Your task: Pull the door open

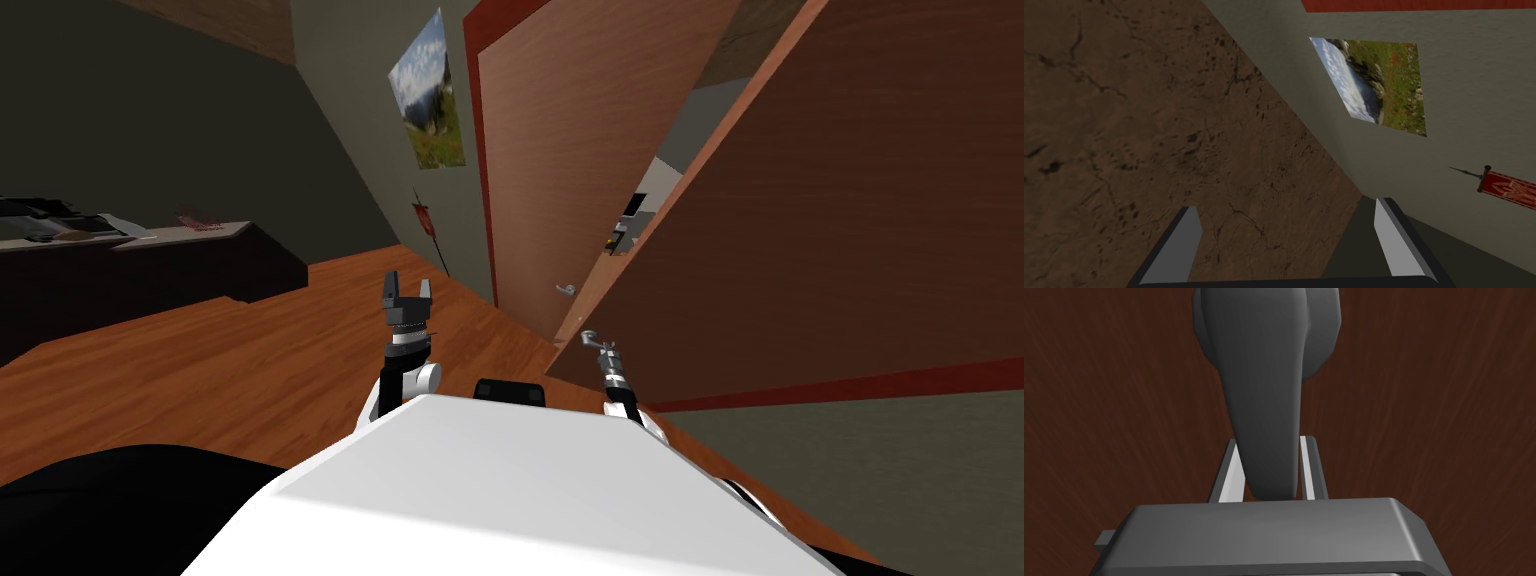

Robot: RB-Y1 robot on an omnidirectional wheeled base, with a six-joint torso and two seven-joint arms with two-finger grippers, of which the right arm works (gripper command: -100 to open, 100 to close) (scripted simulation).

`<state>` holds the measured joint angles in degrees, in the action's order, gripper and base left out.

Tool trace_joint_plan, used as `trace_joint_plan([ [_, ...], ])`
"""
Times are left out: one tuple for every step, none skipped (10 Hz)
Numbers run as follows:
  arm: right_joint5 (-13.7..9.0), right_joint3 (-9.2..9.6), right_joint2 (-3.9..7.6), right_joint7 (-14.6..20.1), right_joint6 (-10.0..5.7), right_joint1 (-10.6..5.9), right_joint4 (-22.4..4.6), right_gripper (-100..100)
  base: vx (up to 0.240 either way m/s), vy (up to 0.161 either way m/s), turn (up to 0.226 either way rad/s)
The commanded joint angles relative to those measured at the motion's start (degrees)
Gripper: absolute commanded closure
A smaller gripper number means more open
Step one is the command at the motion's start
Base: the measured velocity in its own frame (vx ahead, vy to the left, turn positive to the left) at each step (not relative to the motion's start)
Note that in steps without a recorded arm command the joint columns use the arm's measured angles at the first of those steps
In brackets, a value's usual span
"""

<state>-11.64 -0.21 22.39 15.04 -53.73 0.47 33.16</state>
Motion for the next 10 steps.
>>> trace_joint_plan([
  [0.8, 1.46, -0.19, 1.0, -0.65, 0.48, 0.8, 100, -0.226, -0.053, 0.096],
  [0.3, 0.53, 0.18, 0.5, -0.18, 0.34, 0.6, 100, -0.096, -0.028, 0.005],
  [1.0, 1.92, 1.06, 2.0, -2.02, 1.71, 0.6, 100, -0.169, -0.008, 0.131],
  [1.1, 2.25, 1.30, 2.4, -2.50, 2.02, 0.7, 100, -0.219, -0.025, 0.101],
  [1.3, 2.60, 1.54, 2.7, -3.01, 2.34, 0.7, 100, -0.156, -0.030, 0.060],
  [1.9, 3.69, 2.31, 4.0, -4.60, 3.35, 0.7, 100, -0.178, -0.026, 0.143],
  [2.0, 4.06, 2.56, 4.4, -5.14, 3.69, 0.7, 100, -0.185, -0.019, 0.084],
  [2.2, 4.42, 2.82, 4.8, -5.66, 4.02, 0.8, 100, -0.124, -0.027, 0.024],
  [2.4, 4.76, 3.05, 5.1, -6.15, 4.33, 0.8, 100, -0.100, -0.033, 0.046],
  [2.7, 5.37, 3.48, 5.8, -7.04, 4.90, 0.8, 100, -0.130, -0.038, 0.083],
])
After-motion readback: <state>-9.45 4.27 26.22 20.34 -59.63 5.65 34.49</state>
